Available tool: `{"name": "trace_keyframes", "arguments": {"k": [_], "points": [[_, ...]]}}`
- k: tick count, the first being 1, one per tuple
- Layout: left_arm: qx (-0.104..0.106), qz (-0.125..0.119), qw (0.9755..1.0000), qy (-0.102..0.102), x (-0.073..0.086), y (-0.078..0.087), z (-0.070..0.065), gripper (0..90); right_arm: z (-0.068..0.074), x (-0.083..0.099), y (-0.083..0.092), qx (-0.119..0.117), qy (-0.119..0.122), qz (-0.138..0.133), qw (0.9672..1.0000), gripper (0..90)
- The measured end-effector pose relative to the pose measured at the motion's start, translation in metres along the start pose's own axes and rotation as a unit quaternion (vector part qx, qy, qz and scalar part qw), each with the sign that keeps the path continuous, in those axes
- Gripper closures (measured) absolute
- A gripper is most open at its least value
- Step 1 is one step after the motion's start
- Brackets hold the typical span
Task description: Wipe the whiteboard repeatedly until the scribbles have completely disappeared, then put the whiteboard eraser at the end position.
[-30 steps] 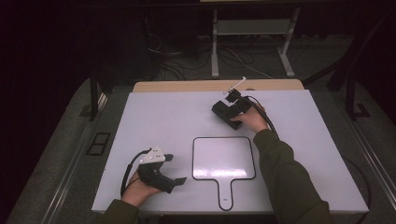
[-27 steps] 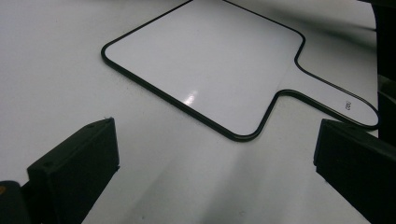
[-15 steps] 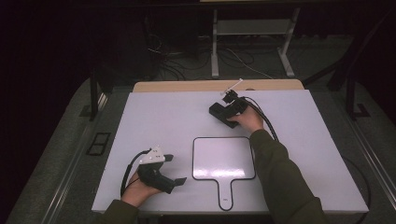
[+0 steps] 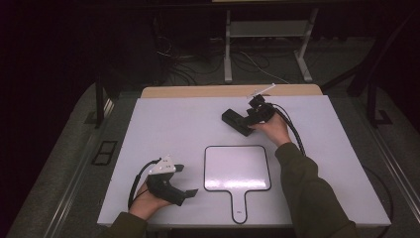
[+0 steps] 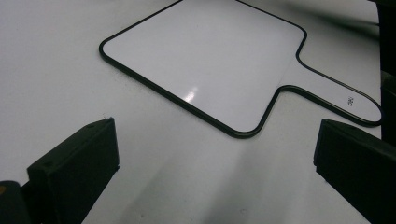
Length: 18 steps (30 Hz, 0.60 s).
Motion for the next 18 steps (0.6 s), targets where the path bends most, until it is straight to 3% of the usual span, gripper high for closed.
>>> {"name": "trace_keyframes", "arguments": {"k": [4, 9, 18], "points": [[-0.001, 0.000, 1.0000, 0.001, 0.000, 0.000, 0.001, 0.0, 0.005, 0.004, 0.013, -0.013, 0.000, -0.010, 0.9999, 23.6], [-0.001, 0.002, 1.0000, 0.002, 0.001, -0.001, 0.002, 0.0, 0.007, 0.010, 0.027, 0.009, 0.016, -0.031, 0.9993, 23.8], [-0.003, 0.002, 1.0000, 0.003, 0.001, -0.002, 0.003, 0.0, 0.011, 0.026, 0.046, 0.013, -0.007, -0.048, 0.9987, 23.1]]}}
Point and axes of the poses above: each handheld gripper's, and its own axes: y roughly backward along the jaws, x roughly out of its underside, z roughly to its left, the point moved 10 cm from there along -y, roughly forward along the jaws, and after that the axes turned 2 degrees about y, right-handed, at the moved point
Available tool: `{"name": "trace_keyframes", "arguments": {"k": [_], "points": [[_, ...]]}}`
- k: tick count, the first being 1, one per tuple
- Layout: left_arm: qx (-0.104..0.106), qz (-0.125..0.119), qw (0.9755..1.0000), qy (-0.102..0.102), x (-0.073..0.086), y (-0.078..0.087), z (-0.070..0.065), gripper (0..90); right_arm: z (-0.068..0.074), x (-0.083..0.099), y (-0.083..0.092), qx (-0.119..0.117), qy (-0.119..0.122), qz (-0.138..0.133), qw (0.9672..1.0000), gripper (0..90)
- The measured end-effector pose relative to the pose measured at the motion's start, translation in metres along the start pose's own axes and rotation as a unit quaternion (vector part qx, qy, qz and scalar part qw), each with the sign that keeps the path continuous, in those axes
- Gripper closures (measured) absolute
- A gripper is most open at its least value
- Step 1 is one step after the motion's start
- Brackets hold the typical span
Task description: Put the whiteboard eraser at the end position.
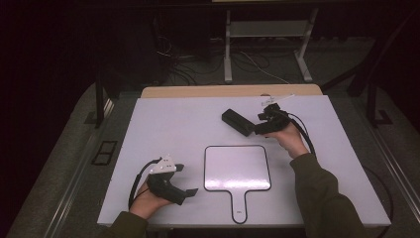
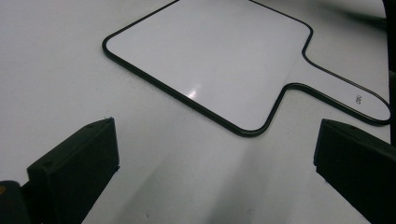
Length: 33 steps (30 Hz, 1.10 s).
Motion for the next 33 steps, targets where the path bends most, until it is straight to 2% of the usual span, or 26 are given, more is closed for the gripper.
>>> {"name": "trace_keyframes", "arguments": {"k": [3, 5, 12, 16, 18, 21, 28, 33], "points": [[-0.001, 0.000, 1.0000, 0.002, 0.000, 0.000, 0.001, 0.0, 0.002, 0.005, 0.006, -0.003, -0.001, -0.010, 0.9999, 21.9], [-0.002, 0.001, 1.0000, 0.002, 0.000, 0.000, 0.002, 0.0, 0.000, 0.009, 0.010, 0.004, -0.001, -0.009, 0.9999, 19.6], [-0.004, -0.001, 1.0000, 0.005, -0.001, 0.000, 0.002, 0.0, 0.010, 0.024, 0.023, -0.013, -0.001, -0.025, 0.9996, 17.7], [-0.004, -0.004, 1.0000, 0.006, -0.001, 0.001, 0.002, 0.0, 0.014, 0.032, 0.030, -0.005, 0.006, -0.023, 0.9997, 17.7], [-0.004, -0.004, 1.0000, 0.005, -0.001, 0.001, 0.002, 0.0, 0.017, 0.034, 0.034, -0.010, 0.000, -0.027, 0.9996, 17.6], [-0.004, -0.005, 1.0000, 0.004, -0.001, 0.002, 0.002, 0.0, 0.018, 0.036, 0.039, -0.002, -0.001, -0.034, 0.9994, 17.1], [-0.002, -0.007, 1.0000, 0.002, -0.002, 0.002, 0.001, 0.0, 0.025, 0.046, 0.046, 0.015, 0.016, -0.035, 0.9991, 14.7], [-0.002, -0.008, 1.0000, 0.001, -0.002, 0.003, 0.000, 0.0, 0.031, 0.055, 0.051, 0.014, 0.018, -0.036, 0.9991, 14.7]]}}
Point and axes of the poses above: each handheld gripper's, and its own axes: y roughly backward along the jaws, x roughly out of its underside, z roughly to its left, the point moved 10 cm from there along -y, roughly forward along the jaws, and after that the axes turned 2 degrees about y, right-handed, at the moved point
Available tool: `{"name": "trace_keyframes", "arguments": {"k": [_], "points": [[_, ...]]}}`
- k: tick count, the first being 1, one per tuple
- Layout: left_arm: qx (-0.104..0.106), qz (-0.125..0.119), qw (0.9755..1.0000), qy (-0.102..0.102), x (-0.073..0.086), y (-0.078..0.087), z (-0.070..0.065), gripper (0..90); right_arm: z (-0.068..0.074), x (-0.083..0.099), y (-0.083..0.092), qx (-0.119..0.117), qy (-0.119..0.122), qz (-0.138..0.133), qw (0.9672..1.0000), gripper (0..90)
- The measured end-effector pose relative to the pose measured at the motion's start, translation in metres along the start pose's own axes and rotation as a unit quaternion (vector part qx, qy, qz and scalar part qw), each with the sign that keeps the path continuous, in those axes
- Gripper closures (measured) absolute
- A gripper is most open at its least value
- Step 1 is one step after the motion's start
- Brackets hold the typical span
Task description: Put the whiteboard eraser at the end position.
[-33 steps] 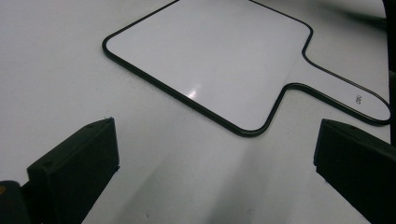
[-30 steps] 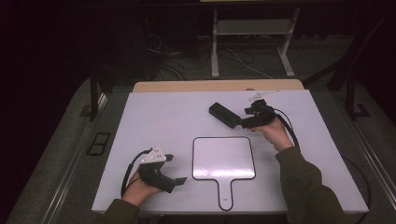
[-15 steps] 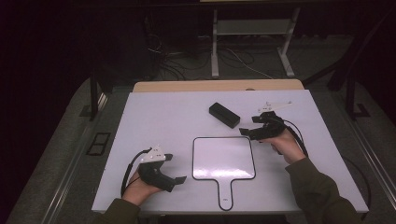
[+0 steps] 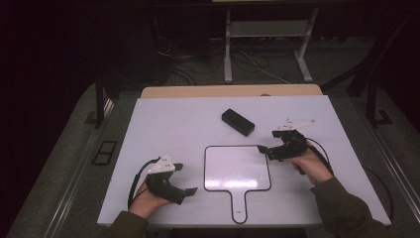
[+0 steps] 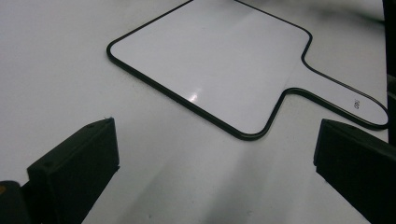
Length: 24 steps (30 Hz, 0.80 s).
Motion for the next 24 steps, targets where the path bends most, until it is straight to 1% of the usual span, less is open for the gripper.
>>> {"name": "trace_keyframes", "arguments": {"k": [2, 5, 9, 10, 12, 14, 22, 24], "points": [[0.000, 0.000, 1.0000, 0.000, 0.000, 0.000, 0.000, 0.0, 0.002, 0.002, 0.003, -0.002, -0.002, -0.002, 1.0000, 14.6], [0.000, -0.001, 1.0000, 0.000, 0.000, 0.000, 0.000, 0.0, 0.005, 0.005, 0.008, -0.003, 0.004, -0.009, 1.0000, 13.0], [0.001, -0.001, 1.0000, -0.001, 0.000, 0.000, 0.000, 0.0, 0.005, 0.010, 0.015, -0.001, -0.003, -0.015, 0.9999, 13.0], [0.001, -0.001, 1.0000, -0.001, 0.000, 0.000, 0.000, 0.0, 0.004, 0.011, 0.016, 0.001, -0.002, -0.018, 0.9998, 13.0], [0.001, -0.001, 1.0000, 0.000, 0.000, 0.000, 0.000, 0.0, 0.004, 0.014, 0.020, 0.002, -0.009, -0.024, 0.9997, 13.0], [0.001, -0.001, 1.0000, 0.000, 0.000, 0.000, 0.000, 0.0, 0.005, 0.016, 0.021, 0.002, -0.008, -0.027, 0.9996, 13.0], [-0.001, -0.003, 1.0000, 0.002, 0.000, 0.001, 0.000, 0.0, 0.017, 0.028, 0.025, -0.014, -0.008, -0.029, 0.9995, 13.0], [-0.001, -0.004, 1.0000, 0.002, 0.000, 0.001, 0.000, 0.0, 0.020, 0.032, 0.025, -0.019, -0.003, -0.030, 0.9994, 13.0]]}}
Point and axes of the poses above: each handheld gripper's, and its own axes: y roughly backward along the jaws, x roughly out of its underside, z roughly to its left, the point moved 10 cm from there along -y, roughly forward along the jaws, and after that the axes turned 2 degrees about y, right-handed, at the moved point
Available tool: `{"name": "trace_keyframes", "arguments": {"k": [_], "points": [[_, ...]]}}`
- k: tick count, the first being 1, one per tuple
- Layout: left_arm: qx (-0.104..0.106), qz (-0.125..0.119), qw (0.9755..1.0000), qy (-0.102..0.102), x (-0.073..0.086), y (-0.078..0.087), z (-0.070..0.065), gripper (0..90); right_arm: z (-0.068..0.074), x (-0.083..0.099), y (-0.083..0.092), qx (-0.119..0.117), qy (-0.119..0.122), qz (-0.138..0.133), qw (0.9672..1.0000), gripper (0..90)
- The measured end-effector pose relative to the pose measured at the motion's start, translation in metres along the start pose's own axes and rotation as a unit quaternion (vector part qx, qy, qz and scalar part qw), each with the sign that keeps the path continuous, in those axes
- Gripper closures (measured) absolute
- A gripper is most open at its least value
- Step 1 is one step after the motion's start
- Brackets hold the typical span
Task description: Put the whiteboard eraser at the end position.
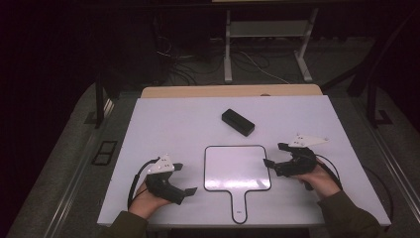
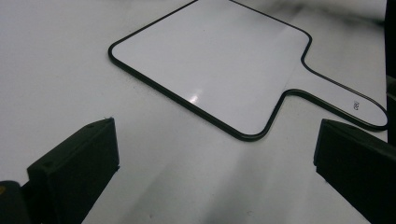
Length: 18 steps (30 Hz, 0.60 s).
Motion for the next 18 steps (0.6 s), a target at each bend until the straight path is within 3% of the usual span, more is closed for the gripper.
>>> {"name": "trace_keyframes", "arguments": {"k": [18], "points": [[-0.001, 0.000, 1.0000, 0.001, 0.000, 0.000, 0.000, 0.0, 0.016, 0.038, 0.015, -0.020, -0.008, 0.020, 0.9996, 13.0]]}}
Point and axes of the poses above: each handheld gripper's, and its own axes: y roughly backward along the jaws, x roughly out of its underside, z roughly to its left, the point moved 10 cm from there along -y, roughly forward along the jaws, and after that the axes turned 2 degrees about y, right-handed, at the moved point
